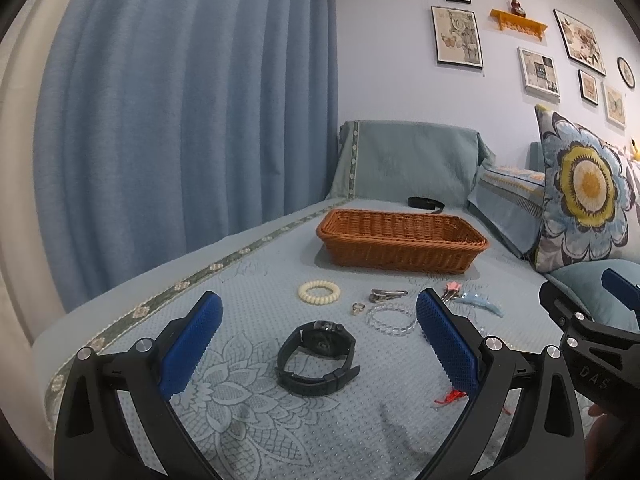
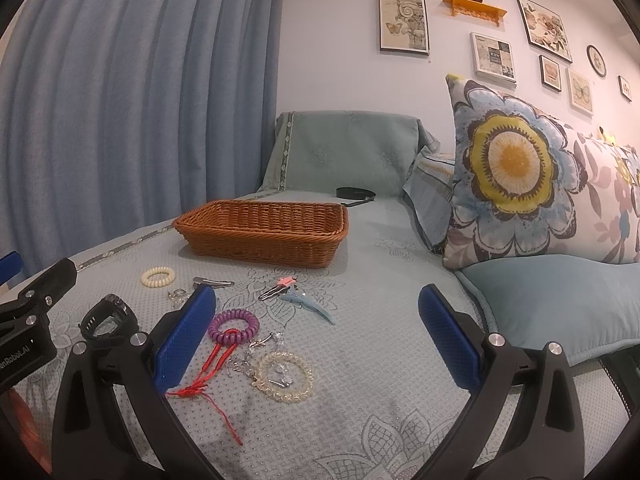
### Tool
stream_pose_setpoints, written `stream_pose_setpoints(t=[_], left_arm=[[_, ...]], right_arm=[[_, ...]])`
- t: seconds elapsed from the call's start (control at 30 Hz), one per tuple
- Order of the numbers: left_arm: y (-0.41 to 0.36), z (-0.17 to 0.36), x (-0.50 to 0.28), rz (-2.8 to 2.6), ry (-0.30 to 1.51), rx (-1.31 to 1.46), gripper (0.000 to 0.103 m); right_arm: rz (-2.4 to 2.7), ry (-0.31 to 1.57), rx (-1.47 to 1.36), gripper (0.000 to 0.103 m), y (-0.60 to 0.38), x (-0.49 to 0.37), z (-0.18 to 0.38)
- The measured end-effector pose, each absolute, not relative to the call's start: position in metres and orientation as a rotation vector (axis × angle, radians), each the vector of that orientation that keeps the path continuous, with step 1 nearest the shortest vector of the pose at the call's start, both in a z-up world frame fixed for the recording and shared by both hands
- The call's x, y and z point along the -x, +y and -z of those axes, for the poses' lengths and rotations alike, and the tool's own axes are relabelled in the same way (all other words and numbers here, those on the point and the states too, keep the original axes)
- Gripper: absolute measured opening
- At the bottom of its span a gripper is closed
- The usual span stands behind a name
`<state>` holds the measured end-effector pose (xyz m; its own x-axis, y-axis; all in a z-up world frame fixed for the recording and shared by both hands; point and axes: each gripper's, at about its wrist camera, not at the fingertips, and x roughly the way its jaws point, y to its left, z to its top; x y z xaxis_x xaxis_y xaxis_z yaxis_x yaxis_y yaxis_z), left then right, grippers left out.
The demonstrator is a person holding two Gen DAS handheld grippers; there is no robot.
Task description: Organize jewelry
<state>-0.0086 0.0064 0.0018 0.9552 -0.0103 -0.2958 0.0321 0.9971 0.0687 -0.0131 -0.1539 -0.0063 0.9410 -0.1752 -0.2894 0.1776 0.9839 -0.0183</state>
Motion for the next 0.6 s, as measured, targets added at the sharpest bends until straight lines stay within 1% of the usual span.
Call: stream_pose_setpoints(t=[0.13, 0.3, 0.6], left_arm=[[0.006, -0.0011, 0.0093, 0.018, 0.287, -0.069, 0.094], [0.0046, -0.0013, 0.0124, 0.011, 0.228, -0.086, 0.094], [0.0062, -0.0003, 0.0101, 0.019, 0.271, -0.079, 0.094]], right_arm=[[0.179, 0.294, -0.009, 0.097, -0.154, 0.0131, 0.0064], [0.18, 0.29, -0.003, 0.097, -0.1535, 0.0129, 0.0067], [0.18, 0.288, -0.002, 0.097, -0.1534, 0.013, 0.007]])
